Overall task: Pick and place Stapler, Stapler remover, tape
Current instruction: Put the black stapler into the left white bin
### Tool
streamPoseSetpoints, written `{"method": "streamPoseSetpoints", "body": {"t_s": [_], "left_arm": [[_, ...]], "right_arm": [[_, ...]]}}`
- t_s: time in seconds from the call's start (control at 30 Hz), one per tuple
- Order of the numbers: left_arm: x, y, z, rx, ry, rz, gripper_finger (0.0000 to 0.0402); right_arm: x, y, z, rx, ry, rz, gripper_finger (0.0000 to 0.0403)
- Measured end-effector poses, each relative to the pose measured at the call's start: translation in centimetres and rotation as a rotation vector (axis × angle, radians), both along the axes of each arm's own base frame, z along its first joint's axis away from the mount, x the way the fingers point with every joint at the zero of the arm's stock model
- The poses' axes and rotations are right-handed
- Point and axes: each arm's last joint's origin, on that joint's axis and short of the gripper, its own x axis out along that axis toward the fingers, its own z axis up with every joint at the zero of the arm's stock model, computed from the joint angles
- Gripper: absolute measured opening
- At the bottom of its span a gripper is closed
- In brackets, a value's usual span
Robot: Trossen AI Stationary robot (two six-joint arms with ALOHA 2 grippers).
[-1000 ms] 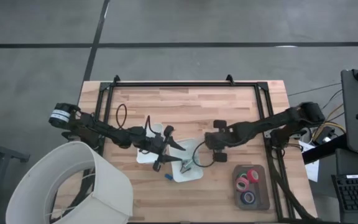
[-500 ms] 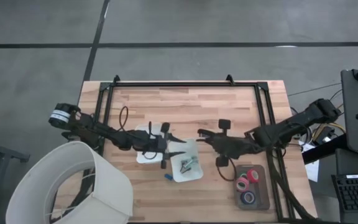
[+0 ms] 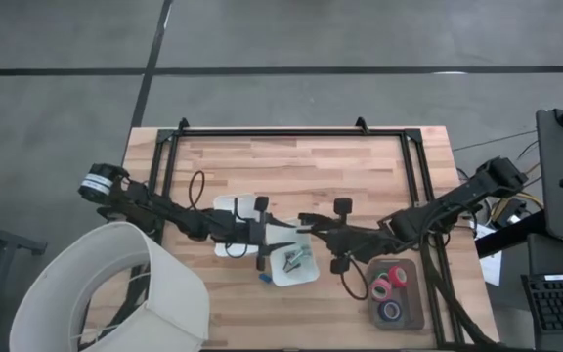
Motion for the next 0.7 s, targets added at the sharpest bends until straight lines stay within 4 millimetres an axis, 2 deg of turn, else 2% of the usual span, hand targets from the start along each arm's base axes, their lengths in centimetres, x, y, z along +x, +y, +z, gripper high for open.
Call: {"method": "streamPoseSetpoints", "body": {"t_s": [0.7], "left_arm": [[0.18, 0.09, 0.39, -0.096, -0.018, 0.037, 0.0185]], "right_arm": [[0.93, 0.51, 0.79, 0.014, -0.088, 0.028, 0.0023]]}}
